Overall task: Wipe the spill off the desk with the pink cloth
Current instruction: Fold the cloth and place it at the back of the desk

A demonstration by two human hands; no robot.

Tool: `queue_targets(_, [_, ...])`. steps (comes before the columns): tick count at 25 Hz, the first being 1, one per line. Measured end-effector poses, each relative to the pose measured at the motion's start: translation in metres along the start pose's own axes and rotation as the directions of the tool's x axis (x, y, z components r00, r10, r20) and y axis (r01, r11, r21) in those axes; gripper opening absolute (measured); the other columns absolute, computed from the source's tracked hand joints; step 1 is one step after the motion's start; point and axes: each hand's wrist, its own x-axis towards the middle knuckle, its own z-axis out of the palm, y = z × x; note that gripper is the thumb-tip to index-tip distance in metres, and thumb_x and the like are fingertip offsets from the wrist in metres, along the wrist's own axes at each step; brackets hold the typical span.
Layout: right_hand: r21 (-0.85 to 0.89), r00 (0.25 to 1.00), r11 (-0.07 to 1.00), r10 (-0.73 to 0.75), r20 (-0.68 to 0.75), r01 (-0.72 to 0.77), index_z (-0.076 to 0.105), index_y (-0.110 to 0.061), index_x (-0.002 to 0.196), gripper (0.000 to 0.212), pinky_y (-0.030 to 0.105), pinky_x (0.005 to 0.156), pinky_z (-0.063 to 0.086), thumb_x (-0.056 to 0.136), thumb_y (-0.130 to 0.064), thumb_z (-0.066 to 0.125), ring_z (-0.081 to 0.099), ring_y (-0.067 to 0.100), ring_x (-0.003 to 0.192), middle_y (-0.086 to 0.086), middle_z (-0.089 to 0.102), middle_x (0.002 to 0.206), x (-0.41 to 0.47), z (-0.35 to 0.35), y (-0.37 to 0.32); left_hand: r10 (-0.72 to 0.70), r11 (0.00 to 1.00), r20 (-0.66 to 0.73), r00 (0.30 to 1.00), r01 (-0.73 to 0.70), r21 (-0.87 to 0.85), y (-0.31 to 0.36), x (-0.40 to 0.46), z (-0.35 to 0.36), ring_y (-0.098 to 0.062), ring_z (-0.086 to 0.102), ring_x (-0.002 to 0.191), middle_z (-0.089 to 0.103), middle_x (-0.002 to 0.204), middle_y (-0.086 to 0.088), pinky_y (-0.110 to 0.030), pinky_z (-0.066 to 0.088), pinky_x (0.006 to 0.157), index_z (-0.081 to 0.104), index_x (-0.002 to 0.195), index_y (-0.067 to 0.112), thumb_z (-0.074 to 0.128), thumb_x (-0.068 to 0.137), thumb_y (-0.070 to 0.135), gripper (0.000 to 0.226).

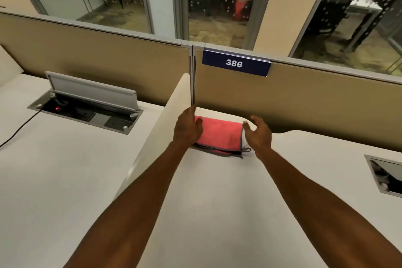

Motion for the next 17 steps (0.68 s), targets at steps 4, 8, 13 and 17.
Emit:
queue_targets(4, [-0.305, 0.876, 0.840, -0.347, 0.335, 0.449, 0.053, -0.014, 0.147, 0.062, 0.050, 0.118, 0.036, 0.099, -0.052, 0.042, 0.042, 0.035, 0.145, 0.016, 0.048, 0.155, -0.033, 0.029, 0.032, 0.086, 0.959, 0.259, 0.962, -0.150, 0.240, -0.040, -0.018, 0.054, -0.038, 0.018, 0.153, 0.021, 0.165, -0.021, -0.045, 0.017, 0.124, 0.027, 0.157, 0.011, 0.039, 0.106, 0.036, 0.058])
queue_targets(8, [-0.477, 0.824, 0.723, -0.227, 0.519, 0.500, 0.024, -0.022, 0.162, 0.090, 0.054, 0.126, 0.011, 0.089, -0.069, 0.006, 0.009, 0.035, 0.159, 0.012, 0.013, 0.172, -0.044, 0.050, 0.042, 0.126, 0.899, 0.311, 0.942, -0.241, 0.366, -0.059, -0.013, 0.070, -0.038, -0.004, 0.156, -0.001, 0.169, -0.017, -0.042, -0.001, 0.125, 0.012, 0.161, 0.013, 0.031, 0.108, 0.032, 0.059])
queue_targets(13, [-0.594, 0.822, 0.616, -0.163, 0.546, 0.517, 0.006, -0.022, 0.165, 0.068, 0.053, 0.126, 0.000, 0.106, -0.054, 0.015, -0.005, 0.033, 0.159, 0.011, -0.003, 0.173, -0.022, 0.072, 0.021, 0.120, 0.849, 0.332, 0.936, -0.270, 0.455, -0.067, 0.026, 0.057, -0.039, -0.002, 0.156, 0.001, 0.169, -0.018, -0.044, 0.005, 0.125, 0.011, 0.160, 0.012, 0.034, 0.107, 0.027, 0.060])
queue_targets(17, [-0.591, 0.832, 0.598, -0.277, 0.481, 0.541, 0.025, -0.013, 0.161, 0.070, 0.051, 0.127, 0.006, 0.104, -0.052, 0.016, 0.015, 0.035, 0.158, 0.017, 0.020, 0.170, -0.025, 0.079, 0.008, 0.174, 0.835, 0.291, 0.941, -0.297, 0.463, -0.061, 0.022, 0.053, -0.034, 0.004, 0.156, 0.010, 0.168, -0.017, -0.043, 0.006, 0.125, 0.018, 0.160, 0.012, 0.030, 0.107, 0.034, 0.058])
